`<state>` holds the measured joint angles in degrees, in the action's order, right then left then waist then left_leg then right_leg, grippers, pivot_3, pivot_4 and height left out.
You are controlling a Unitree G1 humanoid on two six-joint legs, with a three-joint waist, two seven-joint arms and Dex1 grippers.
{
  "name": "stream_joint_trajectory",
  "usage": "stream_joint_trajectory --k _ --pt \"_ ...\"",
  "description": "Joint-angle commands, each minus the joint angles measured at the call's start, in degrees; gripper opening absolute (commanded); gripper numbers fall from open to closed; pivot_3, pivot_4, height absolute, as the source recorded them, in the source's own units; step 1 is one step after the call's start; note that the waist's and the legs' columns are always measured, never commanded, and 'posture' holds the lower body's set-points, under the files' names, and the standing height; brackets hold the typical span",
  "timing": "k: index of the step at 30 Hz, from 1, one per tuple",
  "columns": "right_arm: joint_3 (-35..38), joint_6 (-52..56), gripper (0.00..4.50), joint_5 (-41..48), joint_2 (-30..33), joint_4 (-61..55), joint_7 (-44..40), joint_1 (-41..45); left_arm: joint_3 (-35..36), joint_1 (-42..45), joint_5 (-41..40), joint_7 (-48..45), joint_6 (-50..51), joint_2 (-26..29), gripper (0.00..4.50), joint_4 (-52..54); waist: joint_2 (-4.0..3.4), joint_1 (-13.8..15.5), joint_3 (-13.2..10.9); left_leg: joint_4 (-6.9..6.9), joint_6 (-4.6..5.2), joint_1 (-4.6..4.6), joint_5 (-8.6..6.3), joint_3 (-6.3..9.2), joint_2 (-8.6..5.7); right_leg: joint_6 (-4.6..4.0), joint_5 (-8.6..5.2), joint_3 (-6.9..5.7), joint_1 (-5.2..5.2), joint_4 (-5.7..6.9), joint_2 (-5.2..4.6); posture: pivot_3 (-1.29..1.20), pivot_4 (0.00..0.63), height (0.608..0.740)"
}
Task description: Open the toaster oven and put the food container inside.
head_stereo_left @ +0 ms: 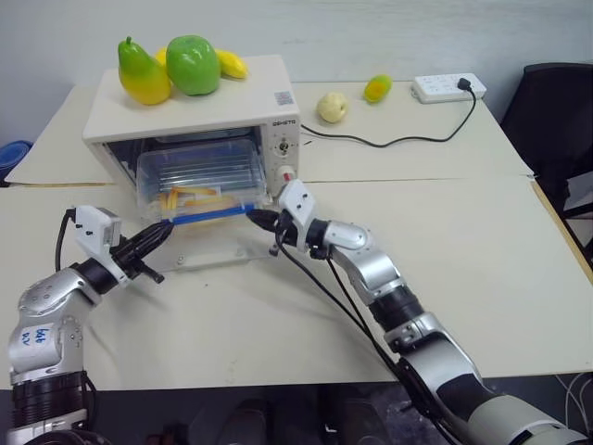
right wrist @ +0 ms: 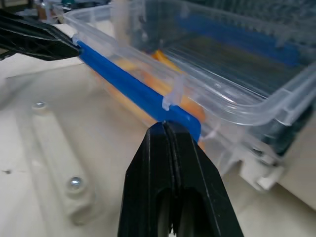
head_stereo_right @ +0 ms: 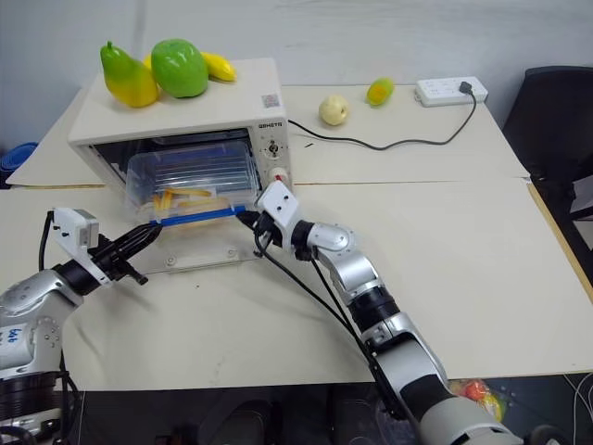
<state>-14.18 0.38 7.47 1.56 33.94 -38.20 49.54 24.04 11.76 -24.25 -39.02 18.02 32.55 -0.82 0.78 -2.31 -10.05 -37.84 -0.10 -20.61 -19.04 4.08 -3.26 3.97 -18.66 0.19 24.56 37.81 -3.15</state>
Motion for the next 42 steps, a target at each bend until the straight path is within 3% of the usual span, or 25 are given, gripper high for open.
stream_joint_trajectory --k 1,11,14,17,21,25,33,38,42 --pt "2.7 -3.5 0.01 -0.4 -2.7 5.6 2.2 4.2 0.4 3.8 2.7 5.7 -4.4 -1.0 0.00 -4.2 0.00 -0.1 0.0 -0.02 0.00 0.00 0.00 0.00 0.01 0.00 0.00 -0.01 0.00 0.02 0.01 0.00 0.150 0.740" --pt "8.5 -6.0 0.01 0.9 -6.7 16.0 2.0 9.7 -0.6 11.5 3.4 7.9 -10.9 -1.4 0.00 -13.2 0.01 -0.9 0.0 -0.07 0.00 -0.06 0.00 0.02 0.00 0.01 0.01 -0.03 -0.02 0.17 0.00 0.00 0.150 0.740" --pt "9.9 -3.9 0.01 2.0 -5.7 13.6 0.5 8.6 -1.4 9.7 3.1 5.7 -10.1 -0.5 0.00 -11.1 0.01 -0.9 0.0 -0.10 0.00 -0.12 0.00 0.04 0.00 0.01 0.01 -0.05 0.01 0.16 0.00 0.00 0.150 0.740" --pt "10.2 1.7 0.01 4.7 -2.4 3.6 -4.2 3.3 0.6 4.8 -1.0 0.8 -7.2 1.7 0.00 -5.5 0.00 -1.1 0.0 -0.10 0.00 -0.15 0.00 0.05 0.01 0.02 0.01 -0.04 0.02 0.15 0.00 0.00 0.150 0.740" --pt "9.0 7.2 0.00 5.9 5.4 -8.2 -10.9 -5.3 5.8 -5.4 -9.5 -9.2 -1.4 7.5 0.81 3.6 0.00 -1.0 0.0 -0.15 0.04 -0.49 -0.06 0.10 0.04 0.02 0.01 -0.07 0.23 0.10 0.00 0.00 0.150 0.740" --pt "6.1 4.8 0.00 3.5 11.1 -5.9 -17.8 -9.8 11.9 -16.3 -13.7 -19.8 0.3 13.5 2.02 6.2 -0.04 -1.0 0.0 -0.19 0.07 -0.49 -0.07 0.07 0.03 0.03 0.02 -0.03 0.25 -0.09 -0.02 0.00 0.150 0.740" --pt "1.9 -5.7 0.00 -0.8 7.4 7.6 -23.0 -6.2 23.2 -29.7 -20.1 -31.3 2.1 15.6 4.37 8.8 -0.05 -1.0 0.0 -0.01 0.02 0.09 -0.07 -0.01 0.10 -0.05 -0.01 0.04 -0.17 -0.07 0.03 0.00 0.150 0.740" --pt "3.8 -8.0 0.00 1.1 3.2 9.8 -24.7 -2.6 28.5 -31.2 -22.1 -29.2 3.4 14.4 4.47 8.5 -0.08 -0.9 0.0 0.05 -0.03 0.12 -0.09 -0.02 0.17 -0.09 -0.03 0.06 -0.14 -0.05 0.10 0.00 0.150 0.740" --pt "9.4 -4.1 0.00 8.5 0.0 6.7 -25.6 -1.1 29.5 -31.7 -23.9 -27.4 4.5 12.8 4.47 10.8 -0.10 -0.8 -0.1 0.08 -0.01 0.09 -0.12 -0.03 0.17 -0.09 -0.03 0.07 -0.13 -0.10 0.09 0.00 0.150 0.740"
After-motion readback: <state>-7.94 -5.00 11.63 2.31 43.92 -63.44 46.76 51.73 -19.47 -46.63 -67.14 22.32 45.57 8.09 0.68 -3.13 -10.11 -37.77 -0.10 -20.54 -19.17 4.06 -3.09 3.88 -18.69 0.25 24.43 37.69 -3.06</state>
